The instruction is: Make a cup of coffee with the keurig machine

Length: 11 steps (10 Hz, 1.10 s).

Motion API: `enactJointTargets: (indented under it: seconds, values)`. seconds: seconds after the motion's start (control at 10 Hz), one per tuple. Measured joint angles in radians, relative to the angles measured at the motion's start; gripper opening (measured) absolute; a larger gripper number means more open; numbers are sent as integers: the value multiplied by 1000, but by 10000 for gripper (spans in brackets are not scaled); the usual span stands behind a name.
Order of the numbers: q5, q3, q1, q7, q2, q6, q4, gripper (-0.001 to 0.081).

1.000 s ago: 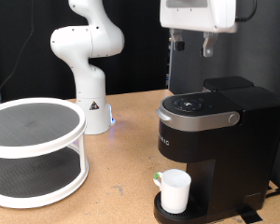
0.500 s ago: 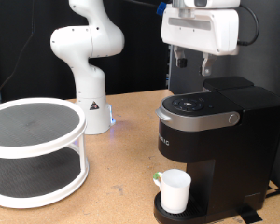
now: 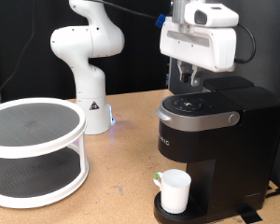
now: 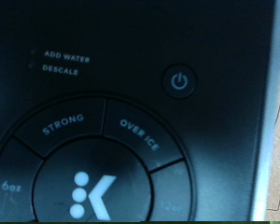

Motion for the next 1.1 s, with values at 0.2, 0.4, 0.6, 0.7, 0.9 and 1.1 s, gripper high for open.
enactJointTargets:
  seconds: [0.2,0.4,0.6,0.7,0.9,1.1]
  values:
    - [-17,9,0,21,6,24,-22,42]
    - [-28,16,0,56,8,73,-46,9]
    - [-40,18,0,91,9,132,-69,2]
    - [-41,19,0,96,9,138,-74,2]
    - [-42,20,0,98,10,139,-79,4]
    - [-43,20,0,98,13,139,-85,4]
